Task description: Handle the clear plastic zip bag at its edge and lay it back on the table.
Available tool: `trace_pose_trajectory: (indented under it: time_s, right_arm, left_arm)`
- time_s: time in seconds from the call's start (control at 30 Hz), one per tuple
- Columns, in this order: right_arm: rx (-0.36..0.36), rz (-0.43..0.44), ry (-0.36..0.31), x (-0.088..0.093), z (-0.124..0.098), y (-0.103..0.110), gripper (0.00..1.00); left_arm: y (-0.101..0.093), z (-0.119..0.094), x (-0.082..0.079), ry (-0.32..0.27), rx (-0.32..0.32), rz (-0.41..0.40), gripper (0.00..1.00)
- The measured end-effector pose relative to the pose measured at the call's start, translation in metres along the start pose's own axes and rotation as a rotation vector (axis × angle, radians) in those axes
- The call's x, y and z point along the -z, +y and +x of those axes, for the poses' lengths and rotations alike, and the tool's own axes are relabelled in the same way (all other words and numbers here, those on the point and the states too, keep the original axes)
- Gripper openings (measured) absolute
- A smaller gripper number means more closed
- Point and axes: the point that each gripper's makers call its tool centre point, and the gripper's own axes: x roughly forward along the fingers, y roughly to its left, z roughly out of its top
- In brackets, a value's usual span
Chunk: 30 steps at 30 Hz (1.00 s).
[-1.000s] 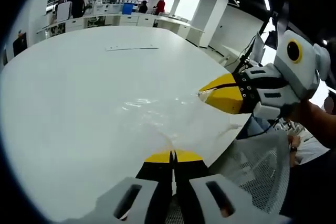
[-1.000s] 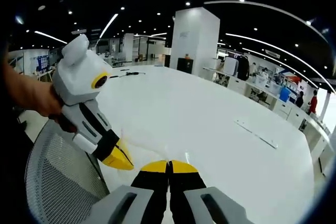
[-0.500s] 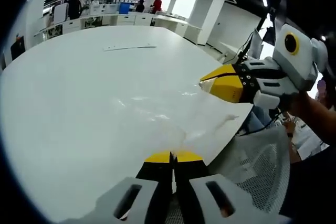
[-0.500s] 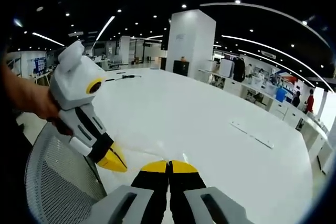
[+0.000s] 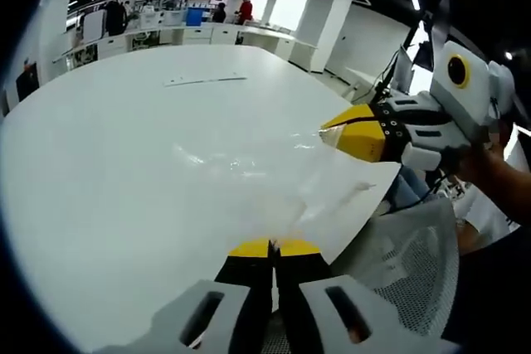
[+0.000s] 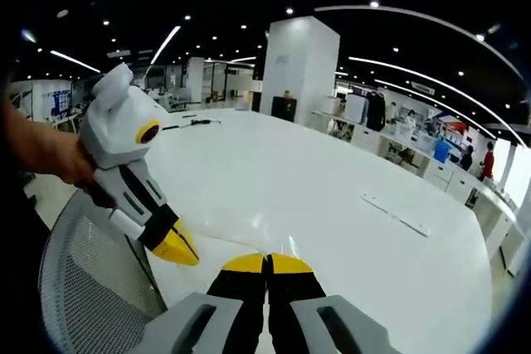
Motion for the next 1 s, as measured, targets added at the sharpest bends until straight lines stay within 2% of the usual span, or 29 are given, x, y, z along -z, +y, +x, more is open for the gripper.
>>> trace_pose_trajectory:
  time_s: [0.23, 0.73, 0.9, 1.0]
  right_arm:
    - [-0.006, -0.008, 0.001, 0.000, 0.000, 0.003, 0.00]
    - [-0.013, -0.041, -0.013, -0.010, 0.001, 0.001, 0.00]
    - [-0.013, -0.053, -0.011, -0.011, 0.004, 0.001, 0.00]
    - [-0.012, -0.060, -0.008, -0.012, 0.005, 0.000, 0.00]
  left_arm:
    - [0.002, 0.000, -0.002, -0.013, 0.006, -0.010, 0.00]
    - [-0.001, -0.007, -0.027, -0.072, 0.026, 0.004, 0.00]
    - [-0.003, -0.009, -0.030, -0.085, 0.035, 0.032, 0.01]
    - [-0.006, -0.010, -0.034, -0.108, 0.044, 0.088, 0.07]
